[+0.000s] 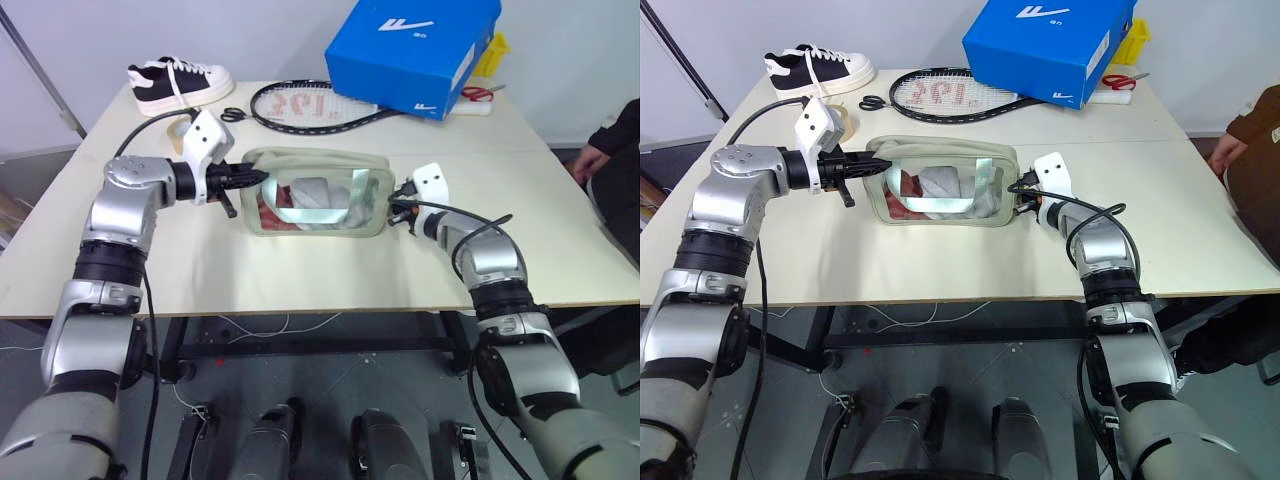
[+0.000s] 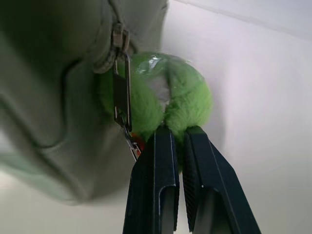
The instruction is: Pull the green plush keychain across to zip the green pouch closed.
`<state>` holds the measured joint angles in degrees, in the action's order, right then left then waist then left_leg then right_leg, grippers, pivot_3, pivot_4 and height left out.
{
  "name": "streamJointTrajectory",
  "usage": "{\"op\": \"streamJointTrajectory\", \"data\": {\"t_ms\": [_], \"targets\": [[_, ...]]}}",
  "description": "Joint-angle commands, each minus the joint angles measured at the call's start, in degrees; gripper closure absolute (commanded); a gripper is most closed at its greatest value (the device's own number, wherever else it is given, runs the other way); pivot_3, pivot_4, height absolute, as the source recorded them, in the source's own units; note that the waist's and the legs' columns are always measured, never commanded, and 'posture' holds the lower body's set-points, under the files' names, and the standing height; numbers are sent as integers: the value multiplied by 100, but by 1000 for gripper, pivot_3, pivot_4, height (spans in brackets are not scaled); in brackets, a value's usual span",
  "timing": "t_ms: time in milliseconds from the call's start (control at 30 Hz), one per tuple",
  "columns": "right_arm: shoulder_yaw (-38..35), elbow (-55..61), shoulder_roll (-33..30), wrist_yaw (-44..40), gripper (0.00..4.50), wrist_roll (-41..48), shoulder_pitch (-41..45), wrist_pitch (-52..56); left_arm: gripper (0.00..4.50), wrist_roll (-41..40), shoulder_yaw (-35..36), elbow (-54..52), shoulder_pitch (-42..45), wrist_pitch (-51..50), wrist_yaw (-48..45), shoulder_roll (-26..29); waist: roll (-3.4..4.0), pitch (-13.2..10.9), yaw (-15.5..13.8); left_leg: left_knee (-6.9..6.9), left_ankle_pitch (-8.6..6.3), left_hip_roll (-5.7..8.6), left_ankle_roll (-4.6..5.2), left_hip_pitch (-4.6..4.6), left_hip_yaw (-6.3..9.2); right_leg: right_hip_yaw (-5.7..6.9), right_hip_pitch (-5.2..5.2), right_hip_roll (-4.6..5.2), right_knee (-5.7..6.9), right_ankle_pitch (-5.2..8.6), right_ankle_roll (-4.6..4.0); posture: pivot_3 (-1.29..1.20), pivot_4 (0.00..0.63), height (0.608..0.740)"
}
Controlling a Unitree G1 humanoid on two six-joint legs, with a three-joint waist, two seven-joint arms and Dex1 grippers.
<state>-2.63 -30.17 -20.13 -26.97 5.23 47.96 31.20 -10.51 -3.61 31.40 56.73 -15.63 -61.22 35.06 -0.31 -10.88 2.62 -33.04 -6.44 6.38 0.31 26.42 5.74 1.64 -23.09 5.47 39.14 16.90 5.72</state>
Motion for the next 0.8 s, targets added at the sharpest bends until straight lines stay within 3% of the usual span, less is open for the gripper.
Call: {"op": "streamJointTrajectory", "data": {"t_ms": [33, 100, 133, 233, 400, 433, 467, 667, 800], "targets": [[-287, 340, -182, -122, 4455, 271, 230, 115, 4500, 18, 122, -182, 108, 32, 36, 81, 0, 0, -6, 0, 0, 0, 0, 0, 0, 0, 0, 1, 0, 0, 0, 0, 150, 740], [-264, 621, -600, -494, 4455, 304, 486, 119, 4500, 13, 109, -235, 100, -21, -29, 135, 1, 0, -7, 0, 0, 1, 0, 1, 0, 0, -1, 1, 0, 0, 0, 0, 150, 740], [-214, 764, -821, -724, 4137, 322, 618, 138, 4500, -10, 119, -250, 105, -44, -89, 169, 3, -2, -7, -1, 0, 2, 1, 2, 0, 0, -2, 2, 0, 0, 0, 0, 150, 740], [-19, 1321, -1560, -1791, 2974, 584, 924, 384, 3289, -149, 218, -292, 173, -195, -281, 302, 6, -4, -8, 0, -2, 4, 3, 12, -3, 3, -15, 4, -1, 0, 0, 0, 150, 740], [300, 2113, -2352, -3001, 288, 918, 919, 791, 740, -522, 465, -345, 322, -740, -680, 574, -2, 1, 7, -1, -7, -10, 8, 4, -4, 6, -3, 3, -8, 1, -1, 0, 150, 740], [282, 2281, -2442, -3179, 0, 1059, 894, 929, 231, -598, 522, -361, 357, -882, -768, 658, -2, 1, 3, -2, -8, -11, 9, -1, -4, 5, 4, 4, -10, 2, -1, 0, 150, 740], [267, 2391, -2491, -3287, 0, 1151, 879, 1030, 66, -648, 558, -361, 381, -972, -829, 715, -2, 1, 2, -3, -8, -12, 9, 4, -4, 5, -1, 5, -10, 2, -1, 0, 150, 740], [231, 3006, -2894, -3681, 0, 1517, 718, 1482, 66, -653, 655, -355, 399, -1147, -996, 1182, -1, -1, -23, -5, -9, -7, 10, 14, -4, 2, -11, 12, -10, 2, -1, 0, 150, 740], [250, 3033, -2828, -3446, 0, 1493, 629, 1470, 66, -654, 641, -419, 262, -1037, -824, 1061, -2, 0, -30, -8, -12, -8, 8, 5, -3, 3, -2, 14, -15, 2, -2, 0, 150, 740]]}}
